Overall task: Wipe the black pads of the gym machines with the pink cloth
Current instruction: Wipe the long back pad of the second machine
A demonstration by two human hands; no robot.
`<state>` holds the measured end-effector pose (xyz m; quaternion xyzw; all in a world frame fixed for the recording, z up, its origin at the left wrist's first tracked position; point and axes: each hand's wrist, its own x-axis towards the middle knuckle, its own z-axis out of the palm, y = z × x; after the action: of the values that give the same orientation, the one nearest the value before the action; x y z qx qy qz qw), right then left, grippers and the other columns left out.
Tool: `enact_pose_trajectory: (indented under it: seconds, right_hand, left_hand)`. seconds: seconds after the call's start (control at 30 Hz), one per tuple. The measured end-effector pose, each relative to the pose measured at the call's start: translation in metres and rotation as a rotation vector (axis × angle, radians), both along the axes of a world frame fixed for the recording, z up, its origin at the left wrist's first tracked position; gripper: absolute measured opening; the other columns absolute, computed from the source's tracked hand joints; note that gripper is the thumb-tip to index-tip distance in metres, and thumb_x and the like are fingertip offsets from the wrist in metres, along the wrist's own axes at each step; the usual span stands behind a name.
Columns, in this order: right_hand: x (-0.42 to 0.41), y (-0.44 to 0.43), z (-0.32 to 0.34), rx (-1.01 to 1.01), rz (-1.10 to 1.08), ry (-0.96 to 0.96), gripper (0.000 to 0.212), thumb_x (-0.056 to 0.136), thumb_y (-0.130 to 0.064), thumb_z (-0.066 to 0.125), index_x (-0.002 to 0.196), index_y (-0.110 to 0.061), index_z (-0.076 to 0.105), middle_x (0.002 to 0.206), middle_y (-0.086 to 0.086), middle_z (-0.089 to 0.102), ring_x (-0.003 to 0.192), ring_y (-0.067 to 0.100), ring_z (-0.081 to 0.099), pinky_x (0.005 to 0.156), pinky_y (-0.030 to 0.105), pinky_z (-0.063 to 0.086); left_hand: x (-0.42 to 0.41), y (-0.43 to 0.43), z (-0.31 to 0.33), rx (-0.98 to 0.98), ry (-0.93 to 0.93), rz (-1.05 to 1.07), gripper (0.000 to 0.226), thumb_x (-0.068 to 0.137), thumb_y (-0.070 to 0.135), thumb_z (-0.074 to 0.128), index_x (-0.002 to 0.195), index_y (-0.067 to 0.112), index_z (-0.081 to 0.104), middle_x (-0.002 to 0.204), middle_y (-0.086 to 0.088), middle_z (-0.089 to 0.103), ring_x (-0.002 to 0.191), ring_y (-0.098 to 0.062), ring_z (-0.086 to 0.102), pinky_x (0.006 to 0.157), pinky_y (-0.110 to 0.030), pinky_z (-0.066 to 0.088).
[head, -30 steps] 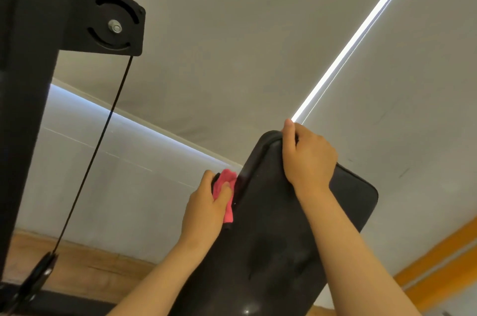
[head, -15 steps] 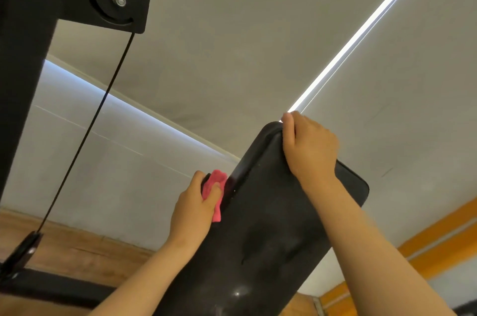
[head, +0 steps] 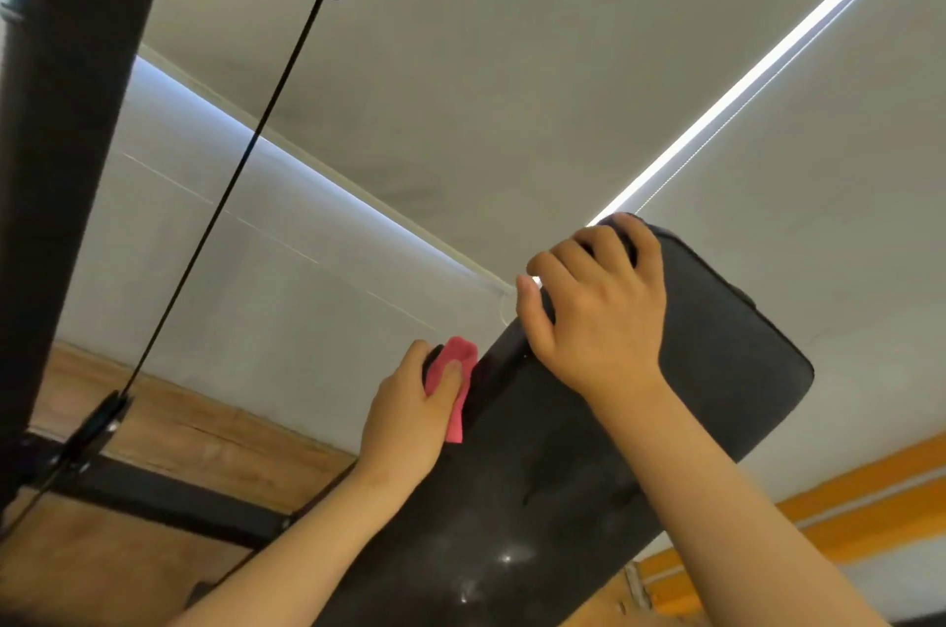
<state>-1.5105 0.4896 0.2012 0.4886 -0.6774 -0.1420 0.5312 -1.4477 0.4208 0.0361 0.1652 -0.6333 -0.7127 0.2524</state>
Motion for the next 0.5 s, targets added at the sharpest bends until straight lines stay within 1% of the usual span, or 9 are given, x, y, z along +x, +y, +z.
enact_pose_trajectory:
  seconds: [0.07, 0.17, 0.23, 0.3, 0.4, 0.5]
  right_hand:
    - [0.0, 0.0, -0.001, -0.011, 0.009, 0.011, 0.046, 0.097, -0.032, 0.034, 0.066, -0.015, 0.063, 0.067, 0.0, 0.063, 0.076, 0.023, 0.058, 0.099, 0.041, 0.037]
    - [-0.002, 0.001, -0.003, -0.019, 0.026, 0.02, 0.044, 0.096, -0.03, 0.035, 0.065, -0.014, 0.062, 0.065, 0.0, 0.061, 0.075, 0.024, 0.057, 0.099, 0.041, 0.036]
    - [-0.003, 0.001, -0.003, -0.023, 0.039, 0.029, 0.044, 0.096, -0.029, 0.035, 0.064, -0.014, 0.061, 0.064, 0.001, 0.06, 0.074, 0.025, 0.056, 0.098, 0.042, 0.037]
    - [-0.004, 0.0, -0.004, -0.026, 0.048, 0.034, 0.045, 0.097, -0.029, 0.034, 0.064, -0.013, 0.061, 0.063, 0.001, 0.059, 0.073, 0.025, 0.056, 0.098, 0.042, 0.037]
    - [-0.004, 0.0, -0.004, -0.028, 0.05, 0.041, 0.046, 0.097, -0.03, 0.033, 0.063, -0.014, 0.06, 0.062, 0.001, 0.059, 0.072, 0.025, 0.055, 0.098, 0.041, 0.037]
    - [-0.004, -0.001, -0.004, -0.031, 0.047, 0.04, 0.045, 0.097, -0.029, 0.035, 0.064, -0.014, 0.061, 0.062, 0.001, 0.058, 0.072, 0.025, 0.055, 0.097, 0.041, 0.037]
  left_hand:
    - [-0.001, -0.002, 0.001, 0.031, 0.003, -0.004, 0.02, 0.096, 0.039, 0.047, 0.094, 0.022, 0.054, 0.08, 0.002, 0.059, 0.07, -0.01, 0.058, 0.053, -0.011, 0.039]
    - [0.0, -0.003, 0.014, 0.13, 0.067, 0.015, 0.021, 0.095, 0.038, 0.049, 0.102, 0.021, 0.058, 0.089, 0.002, 0.061, 0.079, -0.011, 0.06, 0.057, -0.009, 0.043]
    - [0.0, 0.0, 0.029, 0.152, 0.135, 0.03, 0.022, 0.094, 0.04, 0.05, 0.104, 0.022, 0.059, 0.089, 0.004, 0.061, 0.081, -0.009, 0.061, 0.06, -0.01, 0.046]
    - [0.0, 0.004, 0.039, 0.124, 0.173, 0.06, 0.022, 0.092, 0.045, 0.052, 0.099, 0.025, 0.058, 0.084, 0.009, 0.062, 0.078, -0.004, 0.061, 0.062, -0.013, 0.049]
    - [0.003, 0.009, 0.041, 0.058, 0.164, 0.101, 0.028, 0.087, 0.052, 0.05, 0.096, 0.026, 0.056, 0.081, 0.009, 0.061, 0.074, -0.008, 0.062, 0.064, -0.021, 0.053]
    - [0.004, 0.008, 0.036, -0.019, 0.132, 0.134, 0.023, 0.09, 0.047, 0.053, 0.101, 0.026, 0.054, 0.083, 0.01, 0.06, 0.076, -0.01, 0.062, 0.066, -0.022, 0.054]
